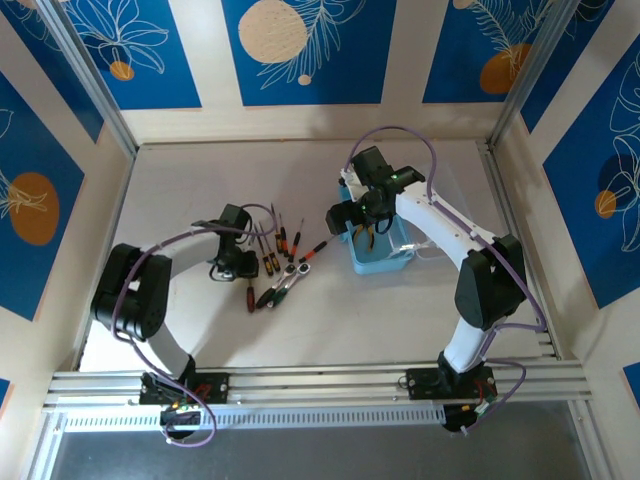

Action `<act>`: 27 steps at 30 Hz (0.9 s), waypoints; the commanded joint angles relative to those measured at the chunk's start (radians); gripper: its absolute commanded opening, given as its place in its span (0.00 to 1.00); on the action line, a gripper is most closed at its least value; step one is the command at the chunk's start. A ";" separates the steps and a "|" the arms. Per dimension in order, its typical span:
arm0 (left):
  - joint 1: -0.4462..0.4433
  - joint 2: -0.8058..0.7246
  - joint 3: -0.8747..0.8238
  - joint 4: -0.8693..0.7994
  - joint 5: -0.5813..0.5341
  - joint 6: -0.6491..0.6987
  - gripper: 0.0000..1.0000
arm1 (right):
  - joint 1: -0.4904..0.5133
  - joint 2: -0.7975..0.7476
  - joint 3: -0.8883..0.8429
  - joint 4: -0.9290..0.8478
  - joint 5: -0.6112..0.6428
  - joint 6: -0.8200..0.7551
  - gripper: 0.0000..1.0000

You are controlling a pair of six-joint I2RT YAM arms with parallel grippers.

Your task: Pack the tool kit

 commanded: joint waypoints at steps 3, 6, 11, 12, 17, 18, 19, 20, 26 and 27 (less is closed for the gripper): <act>-0.019 0.085 -0.004 0.069 0.001 -0.008 0.10 | 0.004 -0.016 -0.017 -0.003 -0.026 0.013 0.99; -0.019 0.085 -0.001 0.071 0.005 -0.010 0.02 | 0.001 -0.023 -0.017 -0.006 -0.029 0.010 0.99; -0.019 0.028 0.018 0.038 0.016 0.005 0.00 | -0.009 -0.045 -0.023 0.005 -0.068 0.011 0.99; -0.019 0.011 0.030 0.024 0.020 0.010 0.00 | -0.012 -0.050 -0.025 0.008 -0.078 0.012 0.99; -0.010 -0.081 0.108 -0.046 0.065 0.043 0.00 | -0.019 -0.077 -0.037 0.023 -0.118 0.017 0.99; -0.006 -0.097 0.128 -0.056 0.087 0.048 0.00 | -0.020 -0.082 -0.039 0.025 -0.125 0.015 0.99; -0.004 -0.113 0.146 -0.064 0.105 0.051 0.00 | -0.019 -0.088 -0.041 0.027 -0.132 0.014 0.99; -0.001 -0.124 0.162 -0.067 0.125 0.050 0.00 | -0.020 -0.093 -0.045 0.029 -0.141 0.013 0.99; 0.009 -0.163 0.232 0.011 0.344 -0.018 0.00 | -0.012 -0.141 -0.085 0.094 -0.244 0.018 0.99; 0.009 -0.165 0.240 0.042 0.383 -0.039 0.00 | -0.006 -0.149 -0.092 0.110 -0.268 0.020 0.99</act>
